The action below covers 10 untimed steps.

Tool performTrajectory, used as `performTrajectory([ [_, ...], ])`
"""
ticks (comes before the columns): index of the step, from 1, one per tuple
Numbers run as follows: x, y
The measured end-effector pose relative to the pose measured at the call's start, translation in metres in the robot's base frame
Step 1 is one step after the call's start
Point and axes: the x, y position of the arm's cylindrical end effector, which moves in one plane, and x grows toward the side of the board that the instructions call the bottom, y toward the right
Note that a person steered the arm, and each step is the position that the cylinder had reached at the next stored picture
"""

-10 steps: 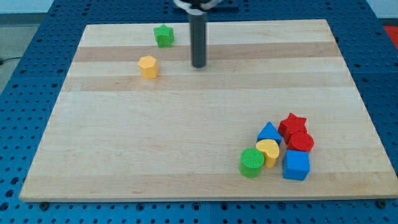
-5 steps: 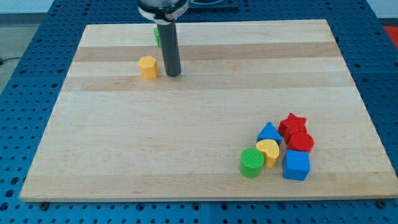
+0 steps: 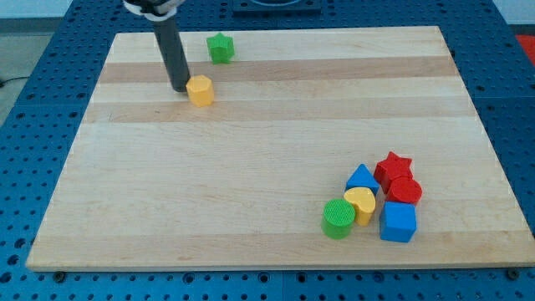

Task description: Push yellow hexagon into the group of blocks

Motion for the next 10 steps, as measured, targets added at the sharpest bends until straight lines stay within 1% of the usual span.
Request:
performTrajectory([
  [2, 0.013, 0.052],
  [3, 0.057, 0.066],
  [4, 0.082, 0.099],
  [5, 0.084, 0.121],
  [6, 0.061, 0.118],
  [7, 0.085, 0.170],
  [8, 0.104, 0.195],
  [9, 0.069, 0.200],
  [10, 0.109, 0.227],
])
